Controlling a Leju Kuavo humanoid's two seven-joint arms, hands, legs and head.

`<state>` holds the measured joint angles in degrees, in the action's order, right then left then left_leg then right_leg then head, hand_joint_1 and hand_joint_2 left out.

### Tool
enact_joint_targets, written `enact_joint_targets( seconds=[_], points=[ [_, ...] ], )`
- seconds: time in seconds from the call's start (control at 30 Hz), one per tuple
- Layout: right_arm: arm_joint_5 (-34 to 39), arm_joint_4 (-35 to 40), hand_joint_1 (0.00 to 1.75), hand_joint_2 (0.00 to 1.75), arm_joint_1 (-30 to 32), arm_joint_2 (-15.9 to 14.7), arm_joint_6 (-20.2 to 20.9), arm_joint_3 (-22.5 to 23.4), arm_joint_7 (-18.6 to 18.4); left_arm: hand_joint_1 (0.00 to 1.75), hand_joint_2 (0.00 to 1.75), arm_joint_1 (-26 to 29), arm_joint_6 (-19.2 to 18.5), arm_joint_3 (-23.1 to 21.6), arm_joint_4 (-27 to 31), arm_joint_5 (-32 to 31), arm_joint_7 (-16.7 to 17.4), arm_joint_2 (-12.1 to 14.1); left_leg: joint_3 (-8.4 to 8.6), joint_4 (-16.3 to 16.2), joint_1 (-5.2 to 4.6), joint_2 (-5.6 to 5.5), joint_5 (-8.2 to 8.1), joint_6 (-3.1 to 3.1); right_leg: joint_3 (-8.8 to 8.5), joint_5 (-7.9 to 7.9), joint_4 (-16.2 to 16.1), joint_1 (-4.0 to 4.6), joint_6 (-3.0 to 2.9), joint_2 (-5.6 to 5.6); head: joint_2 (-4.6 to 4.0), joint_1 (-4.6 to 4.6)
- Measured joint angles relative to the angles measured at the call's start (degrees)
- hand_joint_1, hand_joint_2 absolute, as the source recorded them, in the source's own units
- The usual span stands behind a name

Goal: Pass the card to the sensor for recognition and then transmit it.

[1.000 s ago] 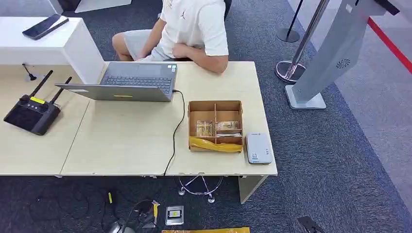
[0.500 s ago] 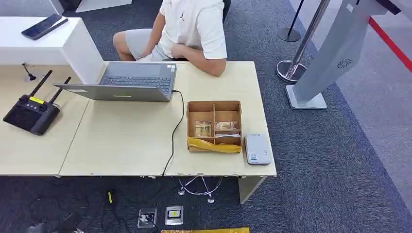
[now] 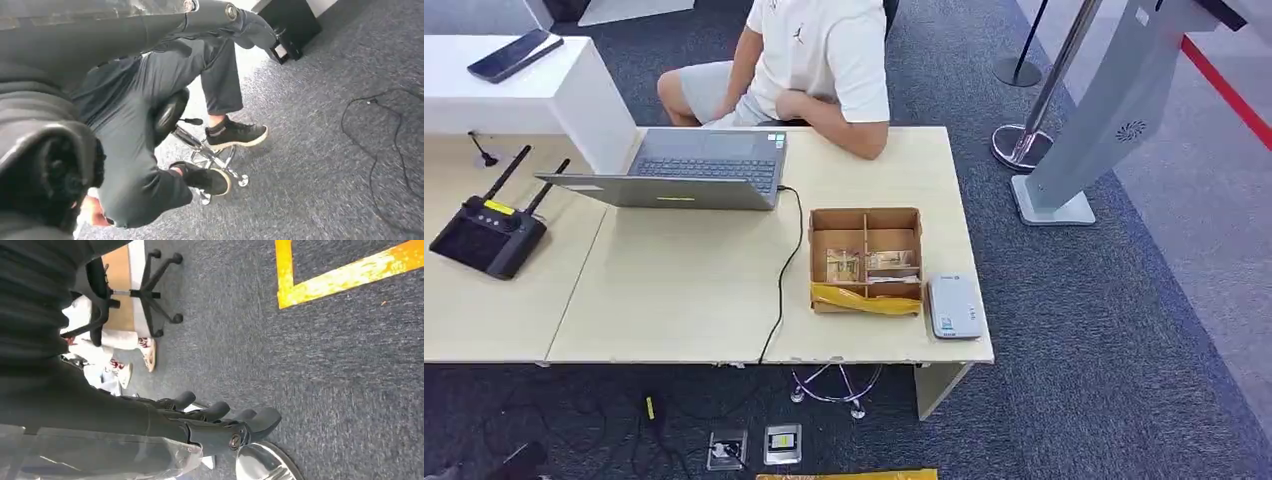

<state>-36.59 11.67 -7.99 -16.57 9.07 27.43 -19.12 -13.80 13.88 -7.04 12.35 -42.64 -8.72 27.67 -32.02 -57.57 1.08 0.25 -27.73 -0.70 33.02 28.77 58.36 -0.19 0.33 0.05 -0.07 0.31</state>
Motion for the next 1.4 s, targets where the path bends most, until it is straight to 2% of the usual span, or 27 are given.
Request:
enact_joint_targets(
  seconds=[0.27,0.43,0.57,0.7,1.03,1.4],
  points=[
    [0.04,0.0,0.0,1.75,0.06,0.48,-0.04,0.09,-0.17,0.0,0.0,2.09,-0.02,1.85,-0.13,4.62,1.83,-3.03,0.02,-0.01,-0.03,0.02,0.0,0.01,0.0,0.0,-0.01,-0.05,0.0,0.03,0.0,0.0],
    [-0.09,0.0,0.0,1.75,0.06,0.7,0.22,0.26,-0.02,0.0,0.0,3.26,-4.0,4.53,-0.2,9.31,3.06,-7.06,0.03,0.0,-0.08,0.03,-0.01,0.02,0.0,0.0,-0.01,-0.11,0.01,0.04,0.0,-0.02],
    [-0.44,0.0,0.0,1.75,0.06,0.74,0.5,0.26,0.0,0.0,0.0,4.45,-4.79,7.32,-0.22,12.89,4.37,-10.4,0.02,-0.01,-0.09,0.01,-0.02,0.04,0.0,0.0,-0.02,-0.12,0.01,0.04,0.0,0.02],
    [-1.14,0.0,0.0,1.75,0.1,0.9,0.74,0.22,0.0,0.0,0.0,5.6,-4.59,9.95,-0.31,15.13,5.44,-12.64,0.02,-0.01,-0.11,0.02,-0.03,0.04,0.01,0.0,-0.02,-0.13,0.01,0.04,0.0,0.0],
    [-2.32,0.0,0.0,1.75,0.0,0.46,1.51,0.17,0.15,0.0,0.0,6.45,-3.11,14.34,-0.7,16.17,7.04,-16.96,0.03,-0.01,-0.11,0.0,-0.02,0.05,-0.03,-0.01,-0.01,-0.13,0.02,0.02,0.0,0.0],
    [-2.64,0.0,0.0,1.75,0.01,0.17,1.53,0.15,0.15,0.0,0.0,6.32,-2.38,15.98,-0.72,16.46,6.38,-20.59,0.05,-0.02,-0.11,0.0,-0.02,0.05,-0.02,-0.01,-0.02,-0.13,0.02,0.03,0.0,0.0]
  ],
)
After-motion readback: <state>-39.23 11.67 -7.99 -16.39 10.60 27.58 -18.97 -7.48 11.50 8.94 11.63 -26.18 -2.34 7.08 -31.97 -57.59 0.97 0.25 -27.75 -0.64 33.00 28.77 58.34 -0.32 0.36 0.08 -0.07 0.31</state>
